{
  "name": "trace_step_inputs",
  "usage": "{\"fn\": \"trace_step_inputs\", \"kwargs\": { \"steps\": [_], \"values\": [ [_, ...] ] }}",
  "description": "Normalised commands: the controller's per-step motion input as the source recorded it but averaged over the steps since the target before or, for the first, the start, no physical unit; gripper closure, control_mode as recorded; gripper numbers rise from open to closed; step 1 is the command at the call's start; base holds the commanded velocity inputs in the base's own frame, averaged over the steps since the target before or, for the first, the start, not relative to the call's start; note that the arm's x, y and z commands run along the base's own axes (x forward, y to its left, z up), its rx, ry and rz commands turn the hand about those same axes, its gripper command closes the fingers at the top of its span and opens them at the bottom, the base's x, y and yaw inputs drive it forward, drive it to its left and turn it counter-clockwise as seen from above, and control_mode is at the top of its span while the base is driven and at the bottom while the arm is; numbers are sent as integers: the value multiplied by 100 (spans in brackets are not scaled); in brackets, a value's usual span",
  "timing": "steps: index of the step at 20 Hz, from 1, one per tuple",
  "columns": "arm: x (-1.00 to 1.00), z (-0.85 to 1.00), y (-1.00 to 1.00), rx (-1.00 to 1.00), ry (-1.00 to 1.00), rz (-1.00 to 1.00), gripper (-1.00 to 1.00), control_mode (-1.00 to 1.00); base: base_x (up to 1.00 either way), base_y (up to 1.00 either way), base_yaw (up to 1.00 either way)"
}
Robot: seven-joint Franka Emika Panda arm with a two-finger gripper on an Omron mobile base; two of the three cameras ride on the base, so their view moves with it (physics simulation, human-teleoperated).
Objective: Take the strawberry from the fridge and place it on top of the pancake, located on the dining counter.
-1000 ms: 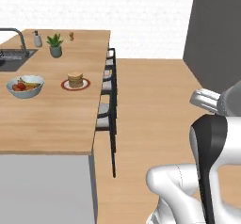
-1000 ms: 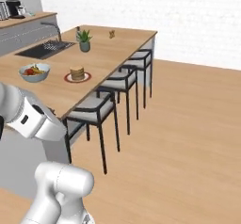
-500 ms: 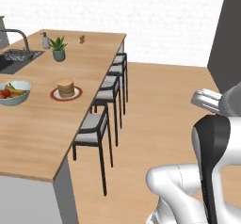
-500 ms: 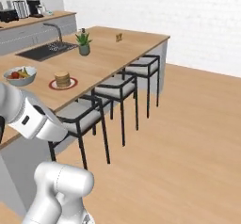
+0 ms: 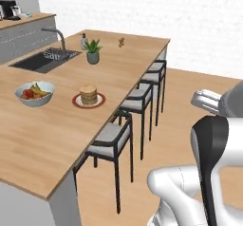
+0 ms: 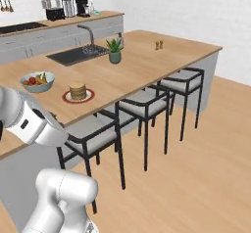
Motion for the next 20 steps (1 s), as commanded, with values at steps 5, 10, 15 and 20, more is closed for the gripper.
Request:
{"fn": "trace_step_inputs", "kwargs": {
  "steps": [5,10,15,20],
  "values": [
    [0,0,0,0,0,0,100,100,63,-36,51],
    [0,0,0,0,0,0,100,100,61,-38,51],
    [0,0,0,0,0,0,100,100,60,-35,52],
    [0,0,0,0,0,0,100,100,58,-44,53]
  ]
}}
